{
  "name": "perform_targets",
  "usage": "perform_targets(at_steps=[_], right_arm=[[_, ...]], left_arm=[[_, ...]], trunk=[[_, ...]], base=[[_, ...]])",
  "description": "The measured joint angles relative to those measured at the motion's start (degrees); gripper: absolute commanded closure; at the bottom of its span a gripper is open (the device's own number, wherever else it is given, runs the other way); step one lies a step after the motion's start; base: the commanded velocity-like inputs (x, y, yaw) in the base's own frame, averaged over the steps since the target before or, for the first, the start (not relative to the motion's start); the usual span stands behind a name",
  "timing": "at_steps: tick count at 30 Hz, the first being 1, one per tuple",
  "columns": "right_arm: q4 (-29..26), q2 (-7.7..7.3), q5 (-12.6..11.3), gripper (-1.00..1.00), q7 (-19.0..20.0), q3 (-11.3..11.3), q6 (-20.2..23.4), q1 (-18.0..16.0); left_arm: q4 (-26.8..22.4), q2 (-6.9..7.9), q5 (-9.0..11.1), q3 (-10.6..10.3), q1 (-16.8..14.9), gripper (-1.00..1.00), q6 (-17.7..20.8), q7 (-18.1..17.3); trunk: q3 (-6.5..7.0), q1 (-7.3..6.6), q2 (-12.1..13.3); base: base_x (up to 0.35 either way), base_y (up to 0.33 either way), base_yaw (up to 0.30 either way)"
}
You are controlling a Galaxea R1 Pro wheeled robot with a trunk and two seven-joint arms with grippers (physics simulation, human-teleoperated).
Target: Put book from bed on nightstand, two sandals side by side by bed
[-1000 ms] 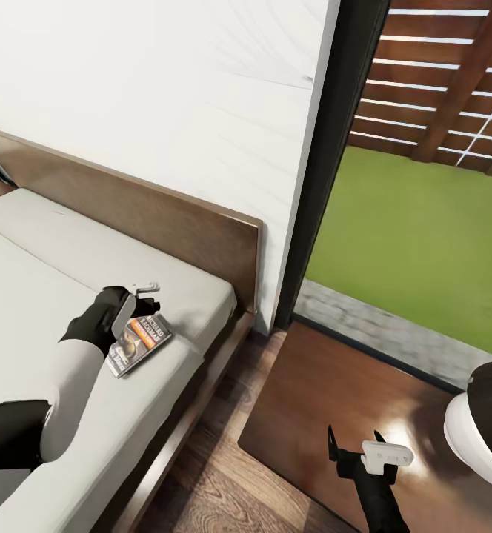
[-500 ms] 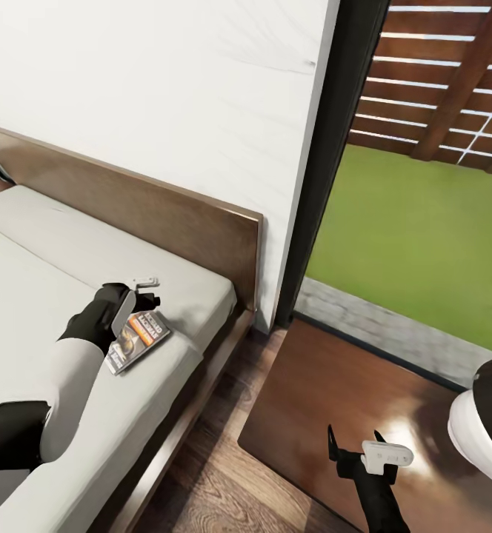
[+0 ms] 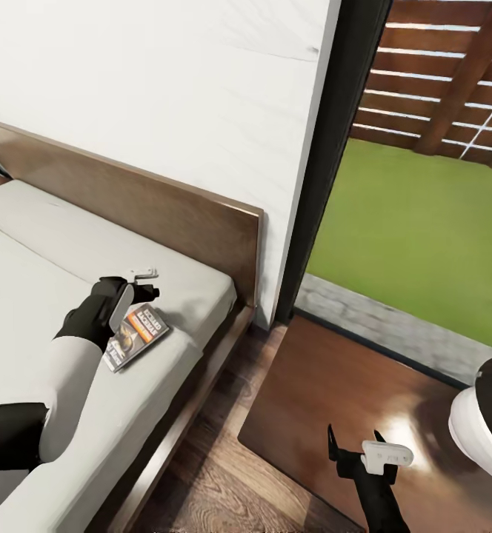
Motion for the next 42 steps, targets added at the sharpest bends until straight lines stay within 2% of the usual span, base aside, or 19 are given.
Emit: perform_targets(at_steps=[17, 23, 42], right_arm=[[0.0, 0.00, 0.0, -1.00, 0.0, 0.0, 0.0, 0.0], [0.0, 0.00, 0.0, -1.00, 0.0, 0.0, 0.0, 0.0], [0.0, 0.00, 0.0, -1.00, 0.0, 0.0, 0.0, 0.0]], left_arm=[[-0.1, 0.02, 0.0, 0.0, 0.0, -1.00, 0.0, 0.0], [-0.1, 0.13, 0.0, 0.0, 0.0, -1.00, 0.0, 0.0], [-0.2, 0.28, -0.1, -0.1, 0.0, -1.00, 0.0, 0.0]], trunk=[[-3.50, 3.73, -6.8], [-3.51, 3.74, -6.8], [-6.74, 7.69, -14.1]], base=[[0.000, 0.000, 0.000], [0.000, 0.000, 0.000], [0.000, 0.000, 0.000]])
